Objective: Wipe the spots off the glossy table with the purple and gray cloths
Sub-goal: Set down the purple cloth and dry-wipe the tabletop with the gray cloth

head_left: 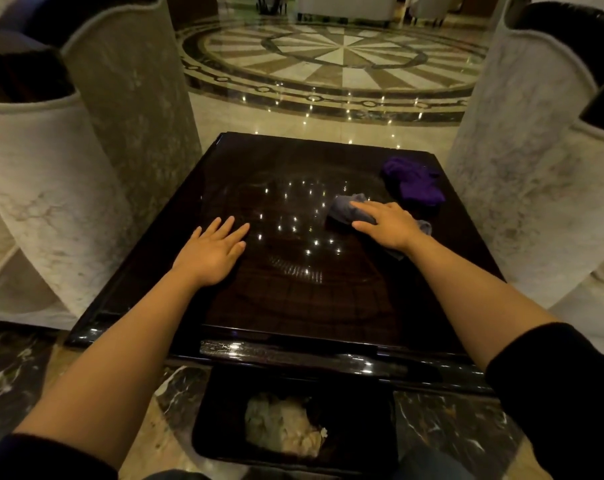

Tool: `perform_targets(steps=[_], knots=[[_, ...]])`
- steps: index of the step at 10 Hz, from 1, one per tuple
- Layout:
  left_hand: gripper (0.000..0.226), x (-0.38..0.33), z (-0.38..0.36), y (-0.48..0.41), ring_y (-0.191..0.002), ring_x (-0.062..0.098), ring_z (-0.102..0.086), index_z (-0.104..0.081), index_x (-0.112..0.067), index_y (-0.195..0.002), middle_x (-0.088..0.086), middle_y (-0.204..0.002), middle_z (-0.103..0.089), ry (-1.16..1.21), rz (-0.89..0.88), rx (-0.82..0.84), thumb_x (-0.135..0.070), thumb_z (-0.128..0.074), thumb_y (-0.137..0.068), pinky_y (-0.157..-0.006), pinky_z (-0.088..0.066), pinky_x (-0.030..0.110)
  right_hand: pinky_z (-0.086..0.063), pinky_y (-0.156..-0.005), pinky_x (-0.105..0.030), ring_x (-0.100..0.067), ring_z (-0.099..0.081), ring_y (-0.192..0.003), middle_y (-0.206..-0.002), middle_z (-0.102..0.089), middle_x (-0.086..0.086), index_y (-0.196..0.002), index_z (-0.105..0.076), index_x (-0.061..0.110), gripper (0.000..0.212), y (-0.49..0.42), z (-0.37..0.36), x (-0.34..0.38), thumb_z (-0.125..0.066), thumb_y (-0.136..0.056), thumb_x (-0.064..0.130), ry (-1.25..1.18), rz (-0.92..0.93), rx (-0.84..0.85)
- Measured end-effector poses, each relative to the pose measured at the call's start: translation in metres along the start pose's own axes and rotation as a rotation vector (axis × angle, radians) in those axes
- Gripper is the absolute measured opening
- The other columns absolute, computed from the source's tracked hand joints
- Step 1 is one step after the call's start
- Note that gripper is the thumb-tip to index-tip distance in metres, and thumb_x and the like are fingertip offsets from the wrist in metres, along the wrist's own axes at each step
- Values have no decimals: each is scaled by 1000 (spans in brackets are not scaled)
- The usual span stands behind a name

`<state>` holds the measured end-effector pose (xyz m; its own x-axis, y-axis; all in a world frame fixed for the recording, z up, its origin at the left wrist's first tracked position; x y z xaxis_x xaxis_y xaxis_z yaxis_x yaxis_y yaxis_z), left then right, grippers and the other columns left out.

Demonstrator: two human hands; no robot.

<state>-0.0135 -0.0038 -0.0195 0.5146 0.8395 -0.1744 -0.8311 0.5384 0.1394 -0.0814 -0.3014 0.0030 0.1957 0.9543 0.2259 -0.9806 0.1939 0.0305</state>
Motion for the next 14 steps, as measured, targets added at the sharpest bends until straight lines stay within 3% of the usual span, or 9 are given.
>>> perform_targets(steps=[3,5,7,9,11,12,13,14], knots=[[49,0,0,2,-144,23,3,-7,-29,-144,4,-157,-1,-2,-9,-3,-39,-16,-97,-116,-1,44,-31,-89,-36,-26,-39,-106,-142,-43,3,-131,-37,40,42,53,-12,26,-45,-90,38,-47,185,-77],[49,0,0,2,-144,23,3,-7,-29,-145,4,-157,-1,-6,-7,-3,-40,-15,-97,-116,-1,45,-26,-78,-26,-11,-27,-89,-142,-42,8,-132,-34,41,46,105,-22,56,-47,-88,40,-45,315,-55],[49,0,0,3,-144,23,3,-7,-29,-145,4,-157,-1,-8,2,4,-40,-15,-97,-116,-1,45,-27,-78,-25,-12,-28,-90,-141,-42,9,-133,-27,44,48,137,-29,80,-44,-89,42,-40,404,1],[49,-2,1,3,-144,23,3,-7,-28,-145,5,-157,-1,-3,5,7,-39,-16,-97,-116,-2,44,-37,-76,-38,-30,-46,-91,-137,-49,-4,-131,-39,33,47,163,-30,103,-46,-86,42,-33,484,12],[49,-1,1,0,-144,23,3,-6,-29,-145,4,-157,-1,1,2,11,-39,-16,-97,-116,-2,44,-32,-83,-33,-13,-25,-91,-144,-39,6,-135,-30,36,48,178,-30,122,-47,-90,35,-136,589,89],[49,1,-1,-2,-144,23,3,-7,-29,-145,3,-157,-1,-5,7,6,-39,-17,-97,-116,-3,45,-33,-87,-32,-17,-34,-90,-138,-47,1,-133,-37,28,47,174,-12,129,-52,-88,26,-325,581,66],[49,3,-2,-3,-144,22,3,-7,-30,-144,3,-157,-2,1,10,6,-40,-17,-97,-116,-3,45,-25,-89,-14,-13,-46,-109,-129,-55,-9,-128,-45,13,45,149,25,115,-55,-84,16,-448,486,-143],[50,3,-2,-3,-144,22,4,-6,-30,-144,2,-157,-1,8,7,11,-41,-16,-97,-116,-2,45,-30,-98,-27,-27,-53,-115,-126,-58,-15,-125,-49,10,42,124,50,85,-58,-84,11,-500,309,-315]])
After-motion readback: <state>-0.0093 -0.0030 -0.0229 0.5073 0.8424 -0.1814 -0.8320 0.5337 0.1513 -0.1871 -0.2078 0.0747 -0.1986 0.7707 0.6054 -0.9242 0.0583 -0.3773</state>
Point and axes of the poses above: each hand's wrist, its own y-axis away from the middle knuckle, its own z-axis out of the back of the hand, x = y × z, the point moved 4 cm from there along -y, towards the middle knuckle
